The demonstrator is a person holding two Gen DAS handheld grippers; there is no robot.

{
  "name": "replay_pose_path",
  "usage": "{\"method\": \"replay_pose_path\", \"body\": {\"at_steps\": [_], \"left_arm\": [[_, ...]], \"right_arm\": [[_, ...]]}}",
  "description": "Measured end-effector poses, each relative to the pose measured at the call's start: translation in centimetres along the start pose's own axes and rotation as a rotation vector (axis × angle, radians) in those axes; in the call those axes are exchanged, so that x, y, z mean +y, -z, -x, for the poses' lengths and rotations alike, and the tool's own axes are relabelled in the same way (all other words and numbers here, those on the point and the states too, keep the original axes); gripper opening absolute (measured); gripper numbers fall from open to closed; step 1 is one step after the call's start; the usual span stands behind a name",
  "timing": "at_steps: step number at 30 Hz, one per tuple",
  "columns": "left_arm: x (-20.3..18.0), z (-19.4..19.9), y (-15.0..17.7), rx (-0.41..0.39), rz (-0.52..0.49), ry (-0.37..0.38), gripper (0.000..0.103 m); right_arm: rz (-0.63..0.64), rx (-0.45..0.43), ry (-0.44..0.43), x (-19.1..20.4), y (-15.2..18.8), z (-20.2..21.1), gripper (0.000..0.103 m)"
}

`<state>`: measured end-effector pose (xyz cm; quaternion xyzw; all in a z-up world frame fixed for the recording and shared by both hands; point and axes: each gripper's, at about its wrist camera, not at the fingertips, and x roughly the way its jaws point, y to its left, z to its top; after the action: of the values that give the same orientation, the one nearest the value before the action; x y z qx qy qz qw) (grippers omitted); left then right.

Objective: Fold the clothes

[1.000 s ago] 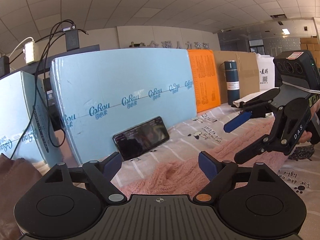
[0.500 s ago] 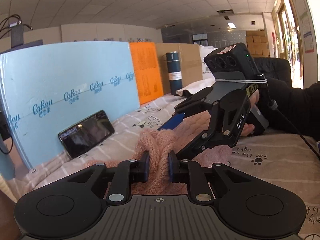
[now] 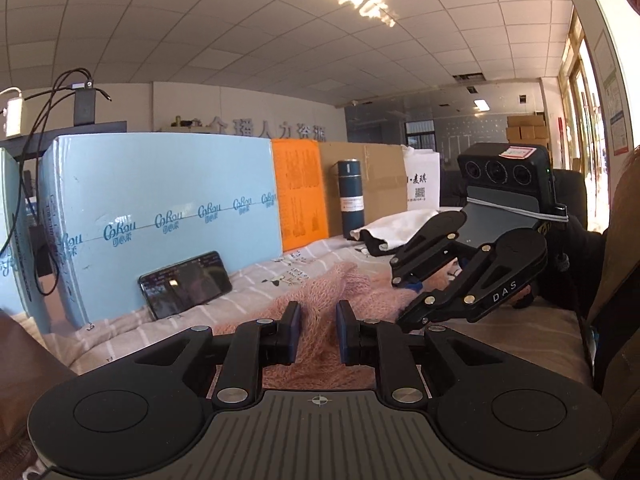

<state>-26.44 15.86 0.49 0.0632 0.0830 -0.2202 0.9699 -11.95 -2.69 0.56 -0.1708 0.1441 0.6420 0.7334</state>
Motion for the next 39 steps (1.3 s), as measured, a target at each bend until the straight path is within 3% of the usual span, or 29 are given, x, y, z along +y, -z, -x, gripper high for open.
{"method": "replay_pose_path", "body": {"at_steps": [4, 6, 8, 10, 11, 12, 13, 16, 17, 18, 27, 30, 35, 37, 39], "left_arm": [[0.2, 1.4, -0.3, -0.078, 0.063, -0.014, 0.022], [0.5, 1.3, -0.4, -0.086, 0.096, -0.08, 0.034], [0.7, 1.0, -0.4, -0.053, 0.115, -0.166, 0.059], [0.6, 0.4, -0.1, -0.004, 0.108, -0.211, 0.066], [0.6, 0.1, 0.0, 0.018, 0.104, -0.232, 0.072], [0.5, 0.0, 0.1, 0.03, 0.095, -0.242, 0.076], [0.4, -0.2, 0.2, 0.042, 0.086, -0.252, 0.081], [0.1, -0.6, 0.4, 0.076, 0.06, -0.282, 0.086], [0.0, -0.8, 0.5, 0.087, 0.052, -0.291, 0.092], [0.0, -0.8, 0.5, 0.091, 0.048, -0.292, 0.093], [-0.4, -1.7, 1.0, 0.151, 0.022, -0.281, 0.097], [-0.5, -1.7, 1.0, 0.151, 0.024, -0.281, 0.097], [-0.5, -1.6, 1.0, 0.144, 0.024, -0.281, 0.098], [-0.7, -1.3, 0.8, 0.124, 0.016, -0.283, 0.098], [-1.7, -0.6, 0.4, 0.057, -0.009, -0.255, 0.098]], "right_arm": [[-0.005, 0.002, -0.036, 3.4, 1.4, 1.1, 0.013], [-0.009, 0.016, -0.054, 5.0, 2.0, 1.3, 0.013], [-0.013, 0.028, -0.073, 6.4, 2.3, 1.4, 0.015], [-0.014, 0.033, -0.083, 7.4, 2.4, 1.6, 0.024], [-0.022, 0.027, -0.082, 7.7, 2.5, 1.9, 0.041], [-0.033, 0.019, -0.077, 7.9, 2.6, 2.2, 0.049], [-0.053, 0.003, -0.053, 7.8, 2.7, 2.7, 0.051], [-0.144, -0.075, 0.076, 7.1, 3.5, 5.0, 0.064], [-0.207, -0.115, 0.147, 6.4, 3.9, 6.1, 0.079], [-0.269, -0.155, 0.217, 5.7, 4.4, 7.3, 0.086], [-0.859, -0.436, 0.778, 0.7, 10.2, 18.5, 0.086], [-1.066, -0.456, 0.925, -0.9, 12.5, 20.5, 0.085], [-1.193, -0.451, 1.026, -2.5, 14.9, 21.0, 0.084], [-1.233, -0.448, 1.029, -3.1, 15.5, 20.7, 0.081], [-1.248, -0.452, 1.04, -3.3, 15.9, 20.5, 0.066]]}}
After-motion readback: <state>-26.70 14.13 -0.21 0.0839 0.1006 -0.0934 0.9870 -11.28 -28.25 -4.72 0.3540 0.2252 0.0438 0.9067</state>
